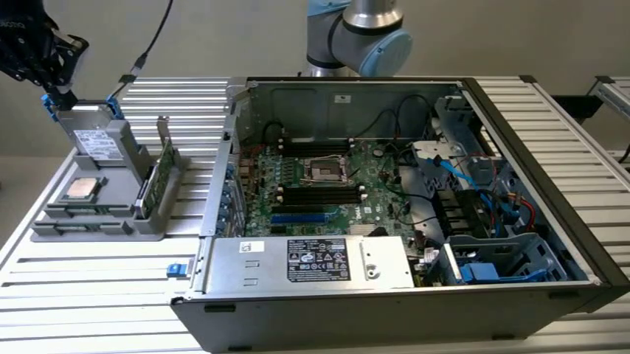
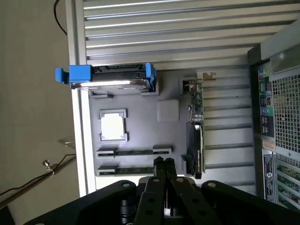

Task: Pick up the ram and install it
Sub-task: 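Reach for the ram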

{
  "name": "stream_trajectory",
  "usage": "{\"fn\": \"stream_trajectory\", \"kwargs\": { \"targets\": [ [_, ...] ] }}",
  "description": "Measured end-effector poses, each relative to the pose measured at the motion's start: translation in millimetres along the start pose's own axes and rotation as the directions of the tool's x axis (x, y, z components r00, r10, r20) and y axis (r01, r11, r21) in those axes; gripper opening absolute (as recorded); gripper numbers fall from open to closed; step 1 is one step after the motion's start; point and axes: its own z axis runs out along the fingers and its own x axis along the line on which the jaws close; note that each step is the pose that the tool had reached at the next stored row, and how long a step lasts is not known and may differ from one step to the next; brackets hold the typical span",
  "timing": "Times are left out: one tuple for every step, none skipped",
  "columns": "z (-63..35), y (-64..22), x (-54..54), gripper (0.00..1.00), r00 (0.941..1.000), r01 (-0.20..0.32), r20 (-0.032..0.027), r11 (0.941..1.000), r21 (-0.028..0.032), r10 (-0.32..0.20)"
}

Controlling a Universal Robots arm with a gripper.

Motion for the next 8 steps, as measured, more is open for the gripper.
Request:
{"fn": "stream_trajectory", "kwargs": {
  "targets": [
    [0.4, -0.2, 2.4, 0.1, 1.0, 0.0, -0.0017, 1.0, 0.0001, 0.0],
    [0.6, -0.4, 4.2, 0.1, 1.0, 0.0, -0.0033, 1.0, 0.0002, 0.0],
    [0.9, -0.5, 5.7, 0.1, 1.0, 0.0, -0.0043, 1.0, 0.0004, 0.0],
    [1.1, -0.7, 7.5, 0.1, 1.0, 0.0, -0.0048, 1.0, 0.0004, 0.0],
    [1.4, -0.9, 9.8, 0.1, 1.0, 0.0, -0.0051, 1.0, 0.0004, 0.0],
    [1.8, -1.1, 12.8, 0.1, 1.0, 0.0, -0.0053, 1.0, 0.0004, 0.0],
    [2.0, -1.4, 15.8, 0.1, 1.0, 0.0, -0.0055, 1.0, 0.0004, 0.0],
    [2.3, -1.7, 18.6, 0.1, 1.0, 0.0, -0.0058, 1.0, 0.0005, 0.0]
  ]
}}
